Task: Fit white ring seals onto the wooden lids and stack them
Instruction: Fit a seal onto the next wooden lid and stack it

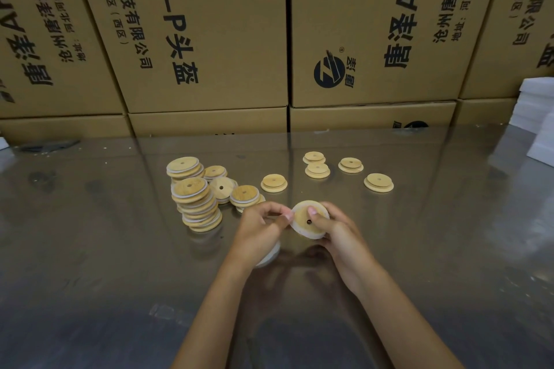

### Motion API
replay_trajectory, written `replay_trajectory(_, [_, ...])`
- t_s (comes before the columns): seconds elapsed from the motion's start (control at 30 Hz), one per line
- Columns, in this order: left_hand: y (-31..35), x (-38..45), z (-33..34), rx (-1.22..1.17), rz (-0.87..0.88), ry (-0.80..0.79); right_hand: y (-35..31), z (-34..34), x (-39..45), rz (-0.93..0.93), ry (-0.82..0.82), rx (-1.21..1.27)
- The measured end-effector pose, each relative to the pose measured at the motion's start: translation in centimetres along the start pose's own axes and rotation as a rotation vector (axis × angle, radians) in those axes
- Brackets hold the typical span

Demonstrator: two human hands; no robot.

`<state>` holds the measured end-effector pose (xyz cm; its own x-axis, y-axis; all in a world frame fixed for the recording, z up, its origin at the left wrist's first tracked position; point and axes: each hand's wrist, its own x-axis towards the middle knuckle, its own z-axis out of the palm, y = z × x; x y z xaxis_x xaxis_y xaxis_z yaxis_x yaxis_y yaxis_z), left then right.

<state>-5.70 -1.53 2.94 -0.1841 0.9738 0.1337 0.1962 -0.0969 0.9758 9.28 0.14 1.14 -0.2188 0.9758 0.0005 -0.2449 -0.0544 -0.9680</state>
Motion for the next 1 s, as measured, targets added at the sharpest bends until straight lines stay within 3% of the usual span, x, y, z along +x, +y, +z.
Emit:
replay_trajectory(0.33, [-1.1,0.4,0.9,0.251,0.067,-0.075,0.0,-0.4,0.5,0.075,0.045,0.211])
replay_trajectory(0.73, [-1.3,0.0,0.6,0.211,0.018,-0.085,-0.2,-0.3,0.3,0.063,0.007,0.114])
replay_trajectory(1.0, [-1.8,0.1,1.4,0.222,0.012,-0.012,-0.2,0.3,0.2,-0.079,0.01,0.088])
